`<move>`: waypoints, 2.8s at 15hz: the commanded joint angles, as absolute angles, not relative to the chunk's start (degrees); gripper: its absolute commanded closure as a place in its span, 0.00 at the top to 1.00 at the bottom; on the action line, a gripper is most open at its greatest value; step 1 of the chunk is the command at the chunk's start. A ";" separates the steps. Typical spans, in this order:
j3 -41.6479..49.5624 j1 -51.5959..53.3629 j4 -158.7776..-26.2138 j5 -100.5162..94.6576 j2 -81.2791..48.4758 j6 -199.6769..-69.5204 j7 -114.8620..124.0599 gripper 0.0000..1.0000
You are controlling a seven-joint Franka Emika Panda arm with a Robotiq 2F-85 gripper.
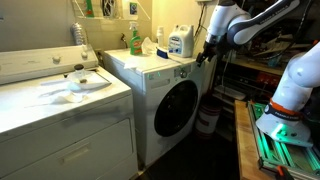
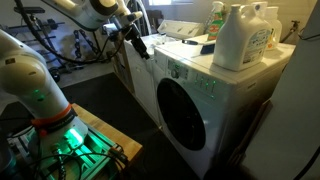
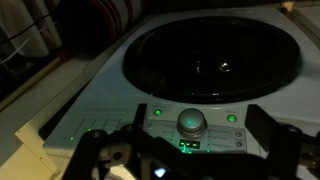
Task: Turn the knob on the washing machine to the right.
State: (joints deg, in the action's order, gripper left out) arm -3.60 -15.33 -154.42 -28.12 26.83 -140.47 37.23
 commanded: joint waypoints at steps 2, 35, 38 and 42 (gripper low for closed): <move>1.08 -17.45 -157.32 -25.75 23.08 -151.71 31.72 1.00; 8.89 -13.10 -127.23 2.78 -14.12 -152.58 12.90 1.00; 8.72 -13.23 -126.49 3.66 -15.02 -151.37 10.88 1.00; 8.90 -13.21 -125.79 3.45 -15.24 -149.42 9.09 0.81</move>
State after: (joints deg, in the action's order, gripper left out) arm 7.84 -13.94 -127.45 1.97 -13.87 -151.63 11.54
